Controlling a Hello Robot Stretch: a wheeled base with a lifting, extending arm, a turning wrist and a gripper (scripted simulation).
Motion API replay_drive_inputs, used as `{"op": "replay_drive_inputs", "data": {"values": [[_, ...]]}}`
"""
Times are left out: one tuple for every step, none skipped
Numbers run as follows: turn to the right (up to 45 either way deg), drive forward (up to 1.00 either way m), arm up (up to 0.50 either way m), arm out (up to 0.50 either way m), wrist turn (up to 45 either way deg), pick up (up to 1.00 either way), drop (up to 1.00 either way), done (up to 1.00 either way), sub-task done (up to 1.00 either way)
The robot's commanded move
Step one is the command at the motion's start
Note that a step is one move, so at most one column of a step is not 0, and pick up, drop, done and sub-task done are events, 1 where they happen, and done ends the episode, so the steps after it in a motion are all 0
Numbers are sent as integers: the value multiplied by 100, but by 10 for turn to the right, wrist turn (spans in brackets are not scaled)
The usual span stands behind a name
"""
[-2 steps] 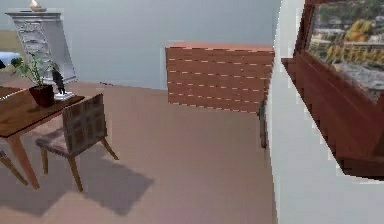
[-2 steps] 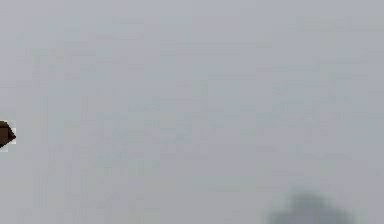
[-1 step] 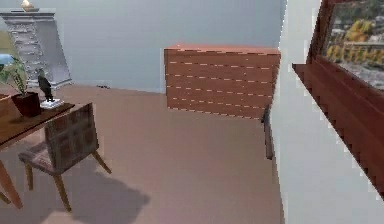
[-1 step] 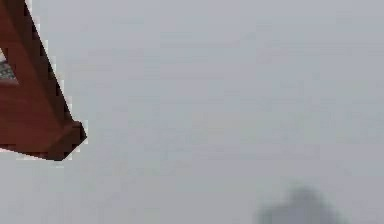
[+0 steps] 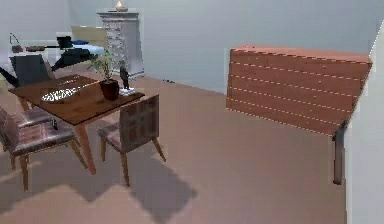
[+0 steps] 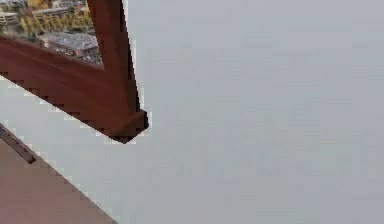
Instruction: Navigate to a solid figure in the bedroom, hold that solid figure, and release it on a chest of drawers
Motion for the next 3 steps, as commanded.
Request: {"op": "replay_drive_inputs", "data": {"values": [[0, 40, 0, 0, 0, 0, 0, 0, 0], [-300, 0, 0, 0, 0, 0, 0, 0, 0], [0, 50, 0, 0, 0, 0, 0, 0, 0]]}}
